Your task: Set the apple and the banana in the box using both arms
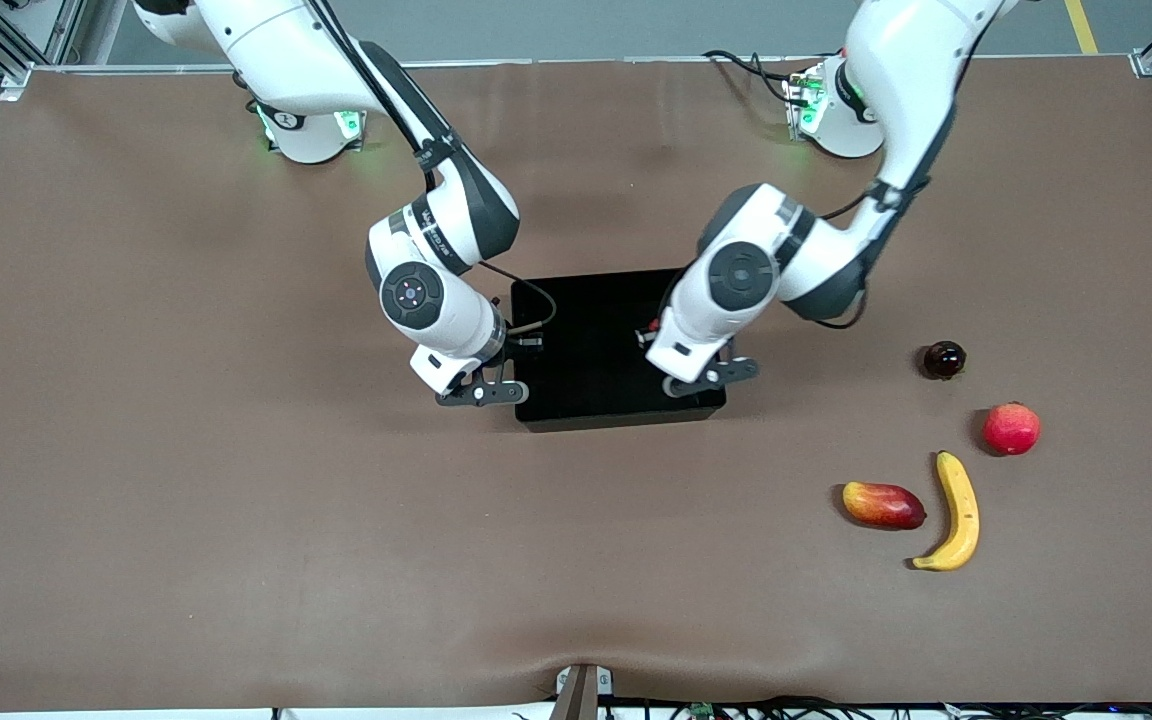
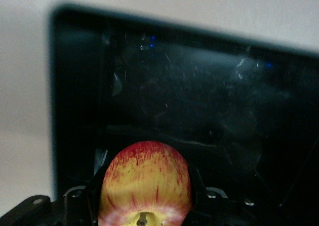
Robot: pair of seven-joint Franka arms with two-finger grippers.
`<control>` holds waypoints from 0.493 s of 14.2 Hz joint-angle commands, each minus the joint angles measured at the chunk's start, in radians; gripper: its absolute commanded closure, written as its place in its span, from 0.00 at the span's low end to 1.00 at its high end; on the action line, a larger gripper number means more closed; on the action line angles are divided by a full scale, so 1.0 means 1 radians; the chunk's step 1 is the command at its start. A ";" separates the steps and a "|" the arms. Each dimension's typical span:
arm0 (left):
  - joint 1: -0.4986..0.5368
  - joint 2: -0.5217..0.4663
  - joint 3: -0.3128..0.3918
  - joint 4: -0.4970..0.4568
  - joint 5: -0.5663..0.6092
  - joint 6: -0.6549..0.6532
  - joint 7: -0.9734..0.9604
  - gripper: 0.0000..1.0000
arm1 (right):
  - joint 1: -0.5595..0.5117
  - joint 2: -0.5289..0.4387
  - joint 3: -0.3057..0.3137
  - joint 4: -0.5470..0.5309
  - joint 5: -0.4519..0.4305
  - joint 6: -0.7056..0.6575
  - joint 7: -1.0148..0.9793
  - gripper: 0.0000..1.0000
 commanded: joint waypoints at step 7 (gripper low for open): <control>-0.033 0.085 0.006 -0.084 0.063 0.108 -0.025 0.01 | -0.057 -0.123 -0.183 0.313 -0.133 -0.541 0.001 0.00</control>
